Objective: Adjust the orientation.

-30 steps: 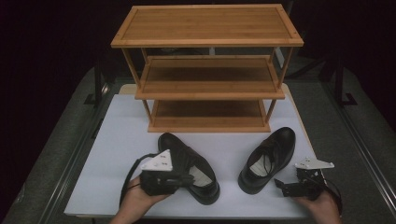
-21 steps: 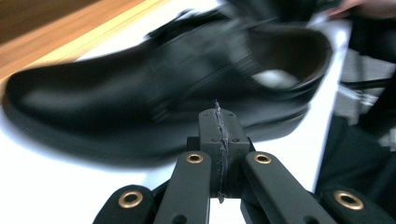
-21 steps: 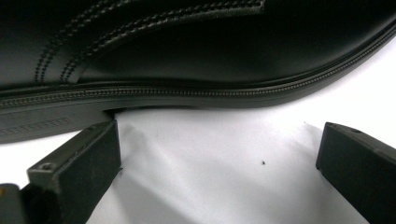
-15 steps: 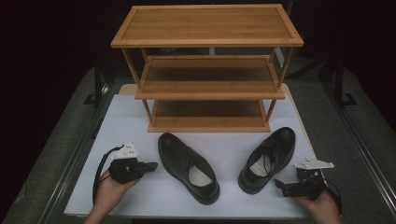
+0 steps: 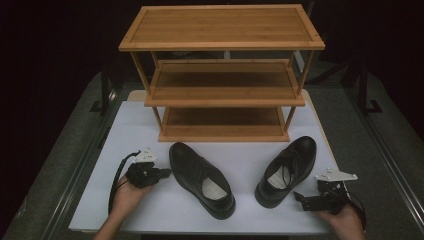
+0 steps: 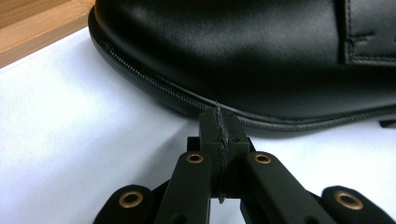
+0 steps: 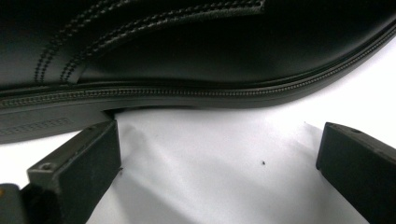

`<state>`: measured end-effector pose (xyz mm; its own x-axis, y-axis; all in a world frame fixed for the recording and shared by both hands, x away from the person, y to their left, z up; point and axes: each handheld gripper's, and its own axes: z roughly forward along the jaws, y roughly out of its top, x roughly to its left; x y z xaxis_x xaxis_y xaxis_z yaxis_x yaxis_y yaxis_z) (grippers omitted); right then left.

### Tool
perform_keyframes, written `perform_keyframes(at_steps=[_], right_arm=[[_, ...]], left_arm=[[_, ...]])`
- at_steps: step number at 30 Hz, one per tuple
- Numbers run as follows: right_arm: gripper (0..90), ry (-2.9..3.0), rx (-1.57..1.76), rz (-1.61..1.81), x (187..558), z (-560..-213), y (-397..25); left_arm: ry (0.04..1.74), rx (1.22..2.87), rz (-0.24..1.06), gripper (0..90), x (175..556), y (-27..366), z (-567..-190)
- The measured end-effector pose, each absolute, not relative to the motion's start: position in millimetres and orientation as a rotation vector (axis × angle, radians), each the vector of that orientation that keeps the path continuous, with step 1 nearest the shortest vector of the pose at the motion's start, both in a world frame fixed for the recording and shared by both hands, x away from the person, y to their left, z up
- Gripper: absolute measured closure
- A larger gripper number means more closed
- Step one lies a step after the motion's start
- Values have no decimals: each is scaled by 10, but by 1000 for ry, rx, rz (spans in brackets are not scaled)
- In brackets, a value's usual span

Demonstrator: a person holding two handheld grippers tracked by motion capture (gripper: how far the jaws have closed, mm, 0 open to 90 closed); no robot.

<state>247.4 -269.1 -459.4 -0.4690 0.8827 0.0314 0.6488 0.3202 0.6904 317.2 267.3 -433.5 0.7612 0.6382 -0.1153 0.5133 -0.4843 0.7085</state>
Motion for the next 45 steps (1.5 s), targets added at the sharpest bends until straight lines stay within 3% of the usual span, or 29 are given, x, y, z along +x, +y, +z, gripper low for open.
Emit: perform_keyframes(at_steps=[16,33,45], right_arm=[[0,2239,1363,922,2475,-4596,-2690],[0,2239,1362,923,2474,-4597,-2691],[0,2239,1362,924,2474,-4597,-2692]], left_arm=[[864,2195,227,900,3459,2472,-4348],[799,2219,244,900,3840,1986,-4348],[815,2202,223,900,3818,2058,-4314]])
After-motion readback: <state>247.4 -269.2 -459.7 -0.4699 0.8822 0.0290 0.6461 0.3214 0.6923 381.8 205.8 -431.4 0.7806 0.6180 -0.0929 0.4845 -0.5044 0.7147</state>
